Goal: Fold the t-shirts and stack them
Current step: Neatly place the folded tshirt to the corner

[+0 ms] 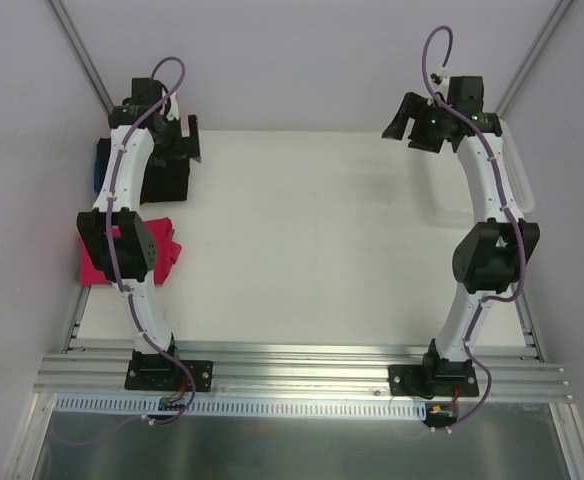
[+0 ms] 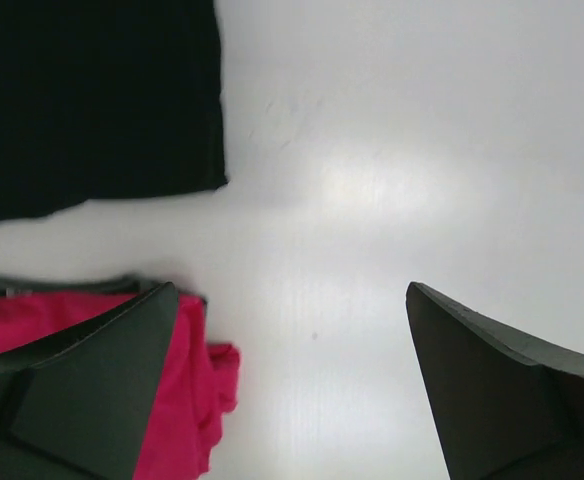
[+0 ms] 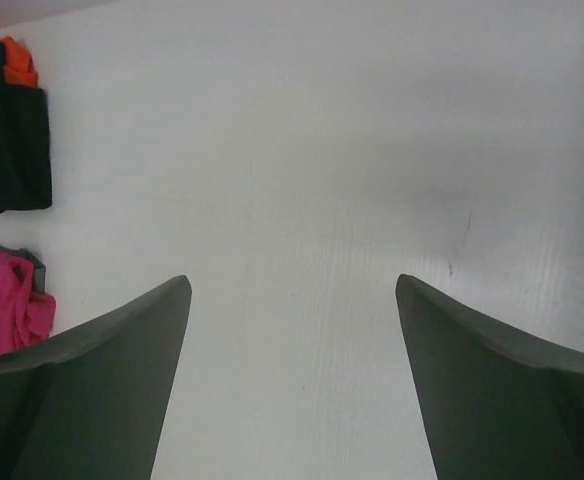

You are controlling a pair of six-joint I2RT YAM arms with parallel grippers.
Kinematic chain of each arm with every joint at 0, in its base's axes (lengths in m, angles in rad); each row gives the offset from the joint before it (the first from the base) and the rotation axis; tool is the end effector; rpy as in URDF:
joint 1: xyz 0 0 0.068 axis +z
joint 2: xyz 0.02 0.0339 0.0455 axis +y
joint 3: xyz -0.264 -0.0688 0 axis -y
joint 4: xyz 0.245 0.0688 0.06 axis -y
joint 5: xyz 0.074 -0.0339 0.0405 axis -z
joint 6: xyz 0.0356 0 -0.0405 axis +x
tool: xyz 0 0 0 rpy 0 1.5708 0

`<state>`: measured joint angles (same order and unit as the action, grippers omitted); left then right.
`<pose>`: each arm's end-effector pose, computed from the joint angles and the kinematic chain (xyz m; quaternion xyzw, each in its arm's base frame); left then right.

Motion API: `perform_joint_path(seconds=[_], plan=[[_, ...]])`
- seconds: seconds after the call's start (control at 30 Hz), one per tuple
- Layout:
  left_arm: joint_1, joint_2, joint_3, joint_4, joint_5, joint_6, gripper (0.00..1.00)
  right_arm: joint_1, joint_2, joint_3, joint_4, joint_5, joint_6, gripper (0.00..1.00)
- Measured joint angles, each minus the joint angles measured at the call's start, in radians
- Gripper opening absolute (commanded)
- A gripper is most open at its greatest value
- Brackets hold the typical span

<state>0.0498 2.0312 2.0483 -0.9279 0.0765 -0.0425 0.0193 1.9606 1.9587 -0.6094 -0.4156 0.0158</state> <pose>0.4479 0.0196 0.3277 -0.0312 0.9449 -0.0350 0.3239 0.4523 0.0231 0.3561 -0.0967 0.8679 0.1909 0.4483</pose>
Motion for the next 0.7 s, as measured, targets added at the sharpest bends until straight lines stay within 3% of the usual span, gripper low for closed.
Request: perform_joint_path(seconds=[0.1,0.17,0.33,0.53,0.7], plan=[[-0.039,-0.052,0.094,0.045,0.052,-0.01,0.99,0.0,0.009,0.206,-0.154,0.078,-0.032,0.96],[-0.07,-0.097,0.133,0.072,0.082,-0.008,0.99,0.0,-0.018,0.248,-0.202,0.146,-0.049,0.99],[-0.166,-0.174,0.152,0.097,0.045,0.051,1.0,-0.005,-0.174,0.058,-0.32,0.246,-0.088,0.97],[-0.305,-0.18,0.111,0.098,-0.025,0.114,0.99,-0.005,-0.292,-0.051,-0.36,0.271,-0.104,0.97],[-0.344,-0.186,0.097,0.093,-0.035,0.117,0.99,-0.005,-0.372,-0.095,-0.369,0.274,-0.107,0.97]])
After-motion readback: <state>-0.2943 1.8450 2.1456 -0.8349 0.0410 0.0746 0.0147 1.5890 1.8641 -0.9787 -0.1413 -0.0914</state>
